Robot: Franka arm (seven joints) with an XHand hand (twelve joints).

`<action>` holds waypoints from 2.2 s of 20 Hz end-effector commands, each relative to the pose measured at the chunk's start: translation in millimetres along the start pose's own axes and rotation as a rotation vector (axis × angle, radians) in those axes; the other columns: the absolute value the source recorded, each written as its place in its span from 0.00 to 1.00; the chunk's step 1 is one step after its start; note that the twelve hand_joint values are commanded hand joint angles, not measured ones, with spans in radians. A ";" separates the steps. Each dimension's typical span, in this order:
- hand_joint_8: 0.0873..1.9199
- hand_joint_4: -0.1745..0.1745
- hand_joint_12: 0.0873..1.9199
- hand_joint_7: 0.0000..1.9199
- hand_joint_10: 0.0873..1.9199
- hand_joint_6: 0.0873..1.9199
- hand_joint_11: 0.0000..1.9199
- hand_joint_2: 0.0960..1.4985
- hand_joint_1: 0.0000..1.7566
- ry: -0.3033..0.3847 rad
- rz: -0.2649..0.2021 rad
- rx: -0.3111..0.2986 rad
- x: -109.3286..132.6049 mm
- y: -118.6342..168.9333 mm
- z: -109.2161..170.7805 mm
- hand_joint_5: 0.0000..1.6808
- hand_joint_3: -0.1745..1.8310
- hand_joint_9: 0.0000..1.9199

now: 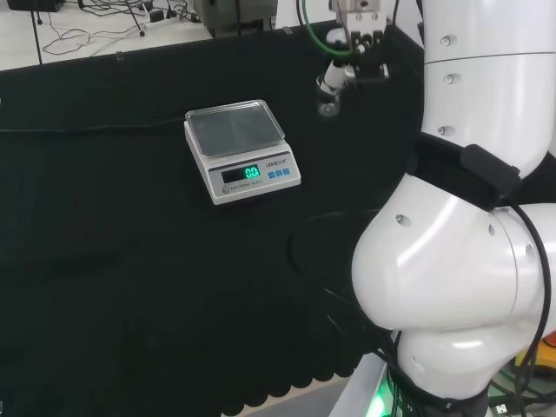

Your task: Put the beaker on the electronic balance.

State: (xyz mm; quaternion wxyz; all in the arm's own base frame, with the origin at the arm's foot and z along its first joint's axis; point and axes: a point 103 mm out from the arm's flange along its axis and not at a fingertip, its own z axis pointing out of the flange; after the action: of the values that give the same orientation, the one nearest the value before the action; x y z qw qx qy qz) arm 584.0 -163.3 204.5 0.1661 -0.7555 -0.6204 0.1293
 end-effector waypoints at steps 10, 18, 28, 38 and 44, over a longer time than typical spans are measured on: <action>0.47 0.00 0.34 0.54 0.33 0.47 0.65 0.71 0.72 0.001 -0.172 -0.012 48.6 -34.5 -49.7 0.60 0.09 0.64; 0.47 0.00 0.34 0.54 0.32 0.47 0.65 0.71 0.72 -0.043 -0.230 0.010 105.4 -17.8 -47.0 0.60 0.09 0.64; 0.46 0.00 0.34 0.54 0.32 0.46 0.66 0.71 0.72 -0.031 -0.257 0.051 172.3 -1.0 -38.1 0.61 0.09 0.65; 0.46 0.00 0.34 0.54 0.31 0.46 0.66 0.71 0.72 0.021 -0.352 0.076 140.8 -4.7 -21.3 0.61 0.09 0.65; 0.46 0.00 0.34 0.54 0.31 0.46 0.66 0.71 0.72 0.022 -0.354 0.087 137.7 -2.5 -10.7 0.61 0.09 0.65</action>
State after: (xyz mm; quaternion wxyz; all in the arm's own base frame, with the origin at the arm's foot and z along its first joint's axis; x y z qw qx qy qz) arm 617.9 -28.1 228.7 0.2147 -0.6315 -0.7358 0.1170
